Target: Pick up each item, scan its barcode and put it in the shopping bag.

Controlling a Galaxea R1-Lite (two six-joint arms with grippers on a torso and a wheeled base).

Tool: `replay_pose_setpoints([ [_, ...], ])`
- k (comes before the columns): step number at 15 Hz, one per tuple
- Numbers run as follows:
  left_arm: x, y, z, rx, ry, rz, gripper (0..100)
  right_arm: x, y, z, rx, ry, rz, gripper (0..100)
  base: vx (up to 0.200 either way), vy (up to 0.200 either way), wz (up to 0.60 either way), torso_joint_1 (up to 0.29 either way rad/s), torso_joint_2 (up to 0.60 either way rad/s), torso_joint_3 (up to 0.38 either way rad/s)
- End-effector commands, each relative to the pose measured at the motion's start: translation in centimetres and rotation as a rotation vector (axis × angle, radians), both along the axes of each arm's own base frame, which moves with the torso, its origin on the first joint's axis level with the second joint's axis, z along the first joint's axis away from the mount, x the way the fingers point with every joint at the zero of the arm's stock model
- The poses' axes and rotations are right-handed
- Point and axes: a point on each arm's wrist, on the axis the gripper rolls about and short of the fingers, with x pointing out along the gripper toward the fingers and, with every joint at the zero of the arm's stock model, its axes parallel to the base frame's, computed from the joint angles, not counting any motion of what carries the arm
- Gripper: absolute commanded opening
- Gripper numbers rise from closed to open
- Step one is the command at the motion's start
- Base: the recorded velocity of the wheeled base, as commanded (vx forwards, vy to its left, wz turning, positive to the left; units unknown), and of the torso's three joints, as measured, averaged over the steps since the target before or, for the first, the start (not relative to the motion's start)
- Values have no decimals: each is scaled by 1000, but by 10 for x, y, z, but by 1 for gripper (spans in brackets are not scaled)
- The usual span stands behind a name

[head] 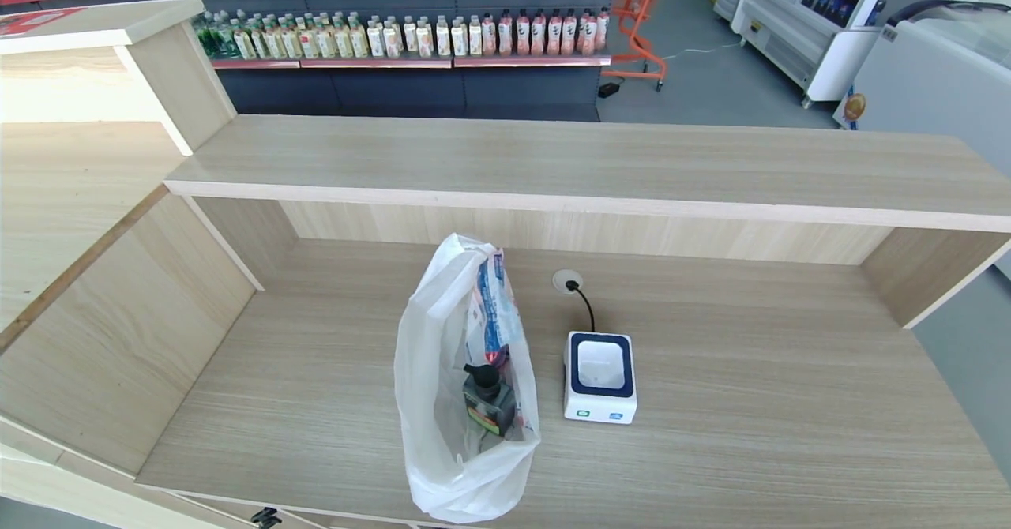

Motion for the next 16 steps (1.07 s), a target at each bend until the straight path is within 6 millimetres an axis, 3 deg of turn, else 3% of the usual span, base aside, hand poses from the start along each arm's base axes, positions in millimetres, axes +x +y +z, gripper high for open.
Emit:
replay_pose_setpoints([
  [1, 0, 0, -1, 0, 2, -2, 100, 0, 0, 0, 0, 0, -1, 0, 0, 0, 0, 0, 0, 0],
  [16, 0, 0, 0, 0, 0, -2, 100, 0, 0, 0, 20, -1, -1, 0, 0, 0, 0, 0, 0, 0],
])
